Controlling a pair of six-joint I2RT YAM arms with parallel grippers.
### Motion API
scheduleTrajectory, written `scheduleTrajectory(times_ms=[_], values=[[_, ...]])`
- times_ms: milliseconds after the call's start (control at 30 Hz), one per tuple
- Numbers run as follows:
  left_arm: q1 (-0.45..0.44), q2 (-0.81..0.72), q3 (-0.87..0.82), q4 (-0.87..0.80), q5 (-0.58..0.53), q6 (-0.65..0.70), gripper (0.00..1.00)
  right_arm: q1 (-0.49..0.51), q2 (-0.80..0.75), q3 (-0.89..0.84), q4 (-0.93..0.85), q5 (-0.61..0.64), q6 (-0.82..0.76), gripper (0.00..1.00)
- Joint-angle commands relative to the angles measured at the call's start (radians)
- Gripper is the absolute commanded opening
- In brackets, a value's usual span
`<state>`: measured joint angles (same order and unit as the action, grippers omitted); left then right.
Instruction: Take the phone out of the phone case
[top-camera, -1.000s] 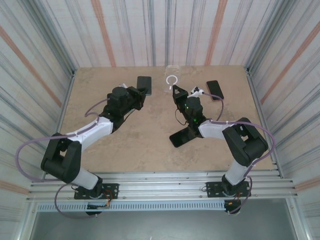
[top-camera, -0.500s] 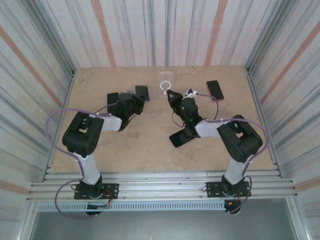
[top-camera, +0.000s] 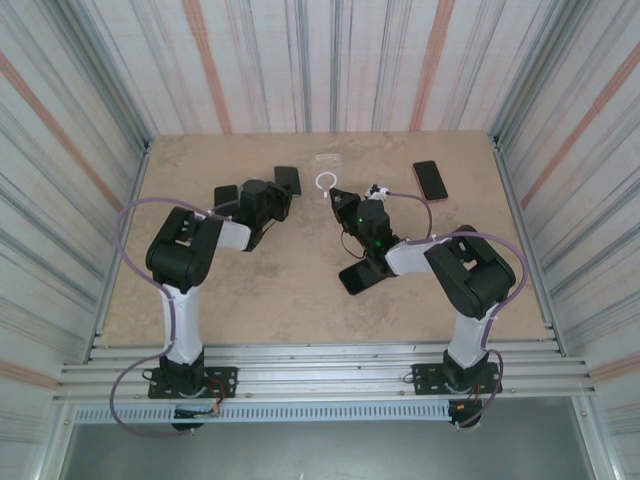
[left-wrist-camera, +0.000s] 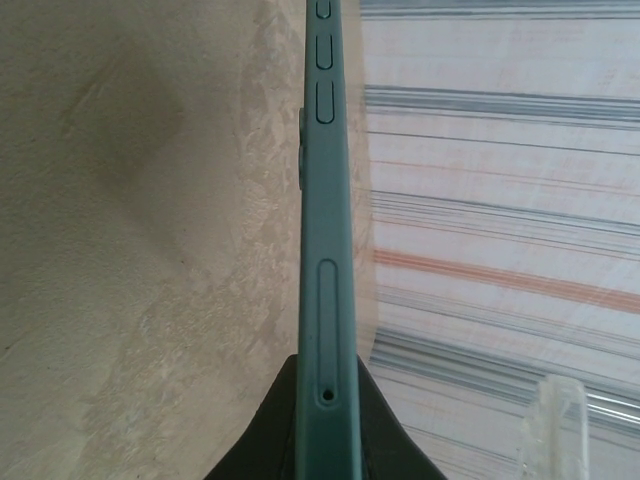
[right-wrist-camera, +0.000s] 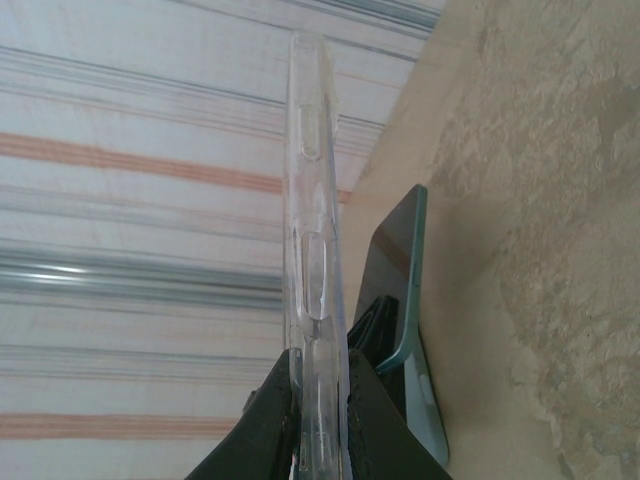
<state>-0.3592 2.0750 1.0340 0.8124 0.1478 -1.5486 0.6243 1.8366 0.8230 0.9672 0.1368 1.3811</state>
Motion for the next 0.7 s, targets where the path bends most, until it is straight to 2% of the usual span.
scheduleTrajectory(times_ms=[0,433,667], values=[[0.012,0.014,0.035,0.021,0.046,-0.012,0.0,0.008,0.013,0.018,0.016,-0.003,0.027,0.0],[0.029,0.014,0.018,-0.084,0.133,-0.022,0.0,0.01,0.041,0.024,0.02,-0.014,0.033,0.0],[0.032,0.0,0.036,-0.2,0.153,0.021,0.18,0.012,0.051,0.023,0.023,-0.017,0.035,0.0]])
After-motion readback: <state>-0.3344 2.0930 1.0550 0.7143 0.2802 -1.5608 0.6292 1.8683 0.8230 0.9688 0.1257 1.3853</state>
